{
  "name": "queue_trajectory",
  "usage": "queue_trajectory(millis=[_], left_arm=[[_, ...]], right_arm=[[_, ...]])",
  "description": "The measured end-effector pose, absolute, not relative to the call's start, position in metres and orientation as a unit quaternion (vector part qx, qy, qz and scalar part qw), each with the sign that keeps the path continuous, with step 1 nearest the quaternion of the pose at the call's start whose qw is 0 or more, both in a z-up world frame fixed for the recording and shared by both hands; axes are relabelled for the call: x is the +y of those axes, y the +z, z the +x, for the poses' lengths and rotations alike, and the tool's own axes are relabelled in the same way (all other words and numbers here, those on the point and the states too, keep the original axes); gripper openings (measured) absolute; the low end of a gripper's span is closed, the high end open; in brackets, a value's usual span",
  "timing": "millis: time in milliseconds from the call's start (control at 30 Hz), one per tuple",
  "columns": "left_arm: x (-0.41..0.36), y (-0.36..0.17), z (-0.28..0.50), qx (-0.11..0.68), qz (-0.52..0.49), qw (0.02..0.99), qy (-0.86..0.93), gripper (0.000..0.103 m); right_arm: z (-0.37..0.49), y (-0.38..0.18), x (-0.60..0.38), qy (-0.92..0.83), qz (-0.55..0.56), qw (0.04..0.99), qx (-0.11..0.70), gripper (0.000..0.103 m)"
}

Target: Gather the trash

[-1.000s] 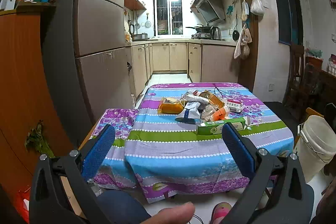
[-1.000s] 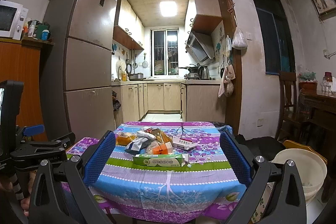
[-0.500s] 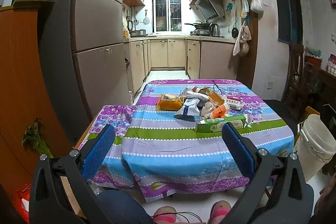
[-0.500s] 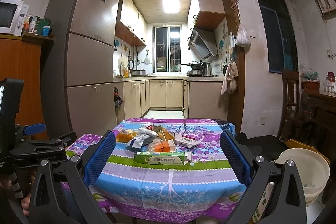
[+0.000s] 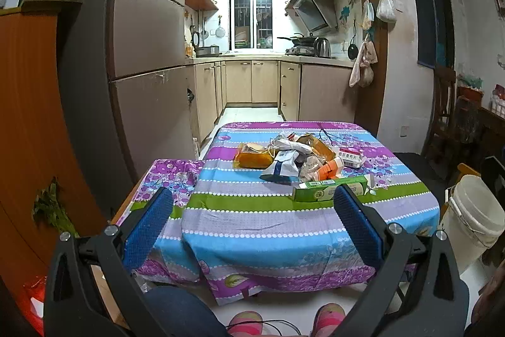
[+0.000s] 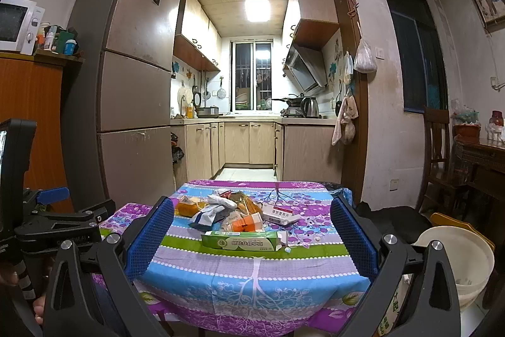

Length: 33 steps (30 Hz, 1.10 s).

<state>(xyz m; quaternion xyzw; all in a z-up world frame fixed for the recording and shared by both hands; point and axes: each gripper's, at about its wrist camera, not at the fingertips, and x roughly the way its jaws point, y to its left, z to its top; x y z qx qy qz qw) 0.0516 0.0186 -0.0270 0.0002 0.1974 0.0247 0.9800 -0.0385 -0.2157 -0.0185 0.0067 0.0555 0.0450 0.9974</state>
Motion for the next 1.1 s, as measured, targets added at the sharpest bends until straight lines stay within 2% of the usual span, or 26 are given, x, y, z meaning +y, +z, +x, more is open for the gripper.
queue_trajectory(millis=[633,800,867,933,1000,1100], left_arm=[[0.007,-0.024,0.037,0.201,0.0,0.98,0.003,0.098],[0.006,-0.035,0.075,0.224,0.006,0.974,-0.025,0.098],[0.004,-0.051,0.109,0.289,0.012,0.956,-0.055,0.098],[-0.003,-0.069,0.139,0.314,0.06,0.946,-0.056,0.098],[-0.006,-0.085,0.163,0.301,0.098,0.947,-0.046,0.098],[-0.007,-0.096,0.195,0.304,0.094,0.944,-0.089,0.098]], right_arm=[[-0.05,-0.011,-0.22,0.042,0.008,0.998,0.044,0.099],[-0.02,-0.02,-0.228,0.054,-0.005,0.995,0.081,0.099],[0.001,-0.028,-0.237,0.058,-0.005,0.992,0.108,0.099],[0.021,-0.038,-0.247,0.057,0.001,0.99,0.13,0.099],[0.042,-0.048,-0.255,0.056,0.006,0.987,0.151,0.099],[0.074,-0.06,-0.26,0.062,0.002,0.982,0.178,0.099]])
